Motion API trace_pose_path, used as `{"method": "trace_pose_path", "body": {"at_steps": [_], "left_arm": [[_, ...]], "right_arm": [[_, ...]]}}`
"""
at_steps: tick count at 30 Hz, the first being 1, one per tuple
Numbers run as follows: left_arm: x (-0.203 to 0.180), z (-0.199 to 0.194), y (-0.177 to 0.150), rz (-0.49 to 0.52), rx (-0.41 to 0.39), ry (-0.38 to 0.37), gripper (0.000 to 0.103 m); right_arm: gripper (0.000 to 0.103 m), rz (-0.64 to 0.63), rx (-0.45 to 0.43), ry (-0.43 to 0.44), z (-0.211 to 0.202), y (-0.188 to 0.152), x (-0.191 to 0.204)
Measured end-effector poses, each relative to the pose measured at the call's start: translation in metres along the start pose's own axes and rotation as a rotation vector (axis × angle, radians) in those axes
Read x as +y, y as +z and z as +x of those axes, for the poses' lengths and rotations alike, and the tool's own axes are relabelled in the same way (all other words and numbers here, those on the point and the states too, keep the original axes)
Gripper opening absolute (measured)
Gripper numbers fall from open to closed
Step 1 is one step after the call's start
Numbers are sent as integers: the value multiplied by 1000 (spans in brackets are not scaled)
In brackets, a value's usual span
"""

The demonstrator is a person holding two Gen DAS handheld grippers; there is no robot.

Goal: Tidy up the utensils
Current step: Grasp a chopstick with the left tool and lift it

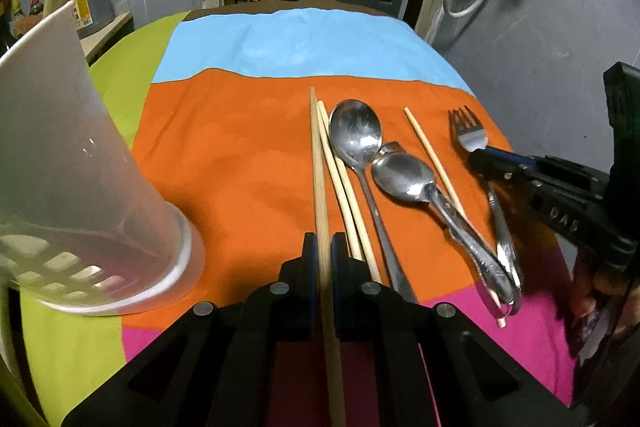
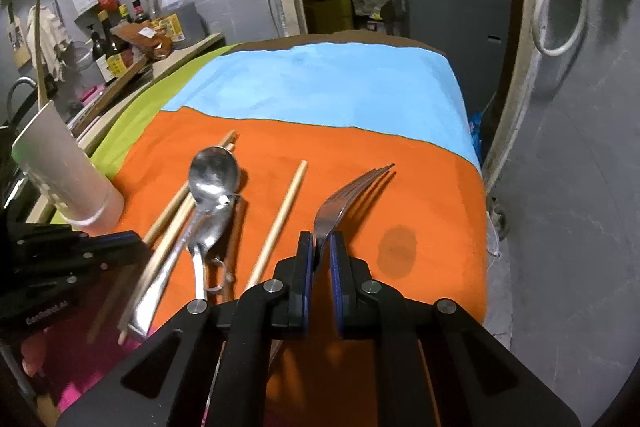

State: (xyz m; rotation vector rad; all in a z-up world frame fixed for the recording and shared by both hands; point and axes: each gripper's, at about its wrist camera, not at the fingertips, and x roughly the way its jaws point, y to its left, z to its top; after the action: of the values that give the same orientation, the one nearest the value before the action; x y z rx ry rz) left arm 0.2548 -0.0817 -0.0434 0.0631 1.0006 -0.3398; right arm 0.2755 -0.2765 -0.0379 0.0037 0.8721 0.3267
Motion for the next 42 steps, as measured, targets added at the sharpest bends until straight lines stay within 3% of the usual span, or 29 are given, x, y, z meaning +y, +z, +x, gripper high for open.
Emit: {"method": "trace_pose_path", "body": {"at_steps": [8, 16, 18, 20, 23, 27, 32, 38, 42], "left_arm": [[-7, 10, 8, 66, 70, 41, 7], [-1, 26, 22, 76, 84, 60, 8], [1, 27, 24, 67, 78, 52, 8], [2, 26, 23, 70, 68, 45, 6], [2, 23, 19, 57, 47, 40, 5], [1, 9, 13, 33, -9, 20, 5], [-7, -21, -3, 41, -135, 37, 5], [-9, -58, -20, 22, -311, -22, 5], [-5, -77, -25, -3, -427, -50, 5]], "right_arm": [[26, 35, 23, -39, -2, -3, -10], [28, 37, 53, -103, 12, 2, -7], [26, 22, 53, -133, 15, 4, -3], [10, 9, 48, -124, 15, 5, -1], [5, 30, 31, -85, 11, 3, -6], [4, 81, -25, -13, -2, -2, -13], [4, 50, -129, -15, -26, -7, -5], [3, 3, -221, -21, -41, -11, 12], [3, -57, -344, -55, -62, -15, 27]]}}
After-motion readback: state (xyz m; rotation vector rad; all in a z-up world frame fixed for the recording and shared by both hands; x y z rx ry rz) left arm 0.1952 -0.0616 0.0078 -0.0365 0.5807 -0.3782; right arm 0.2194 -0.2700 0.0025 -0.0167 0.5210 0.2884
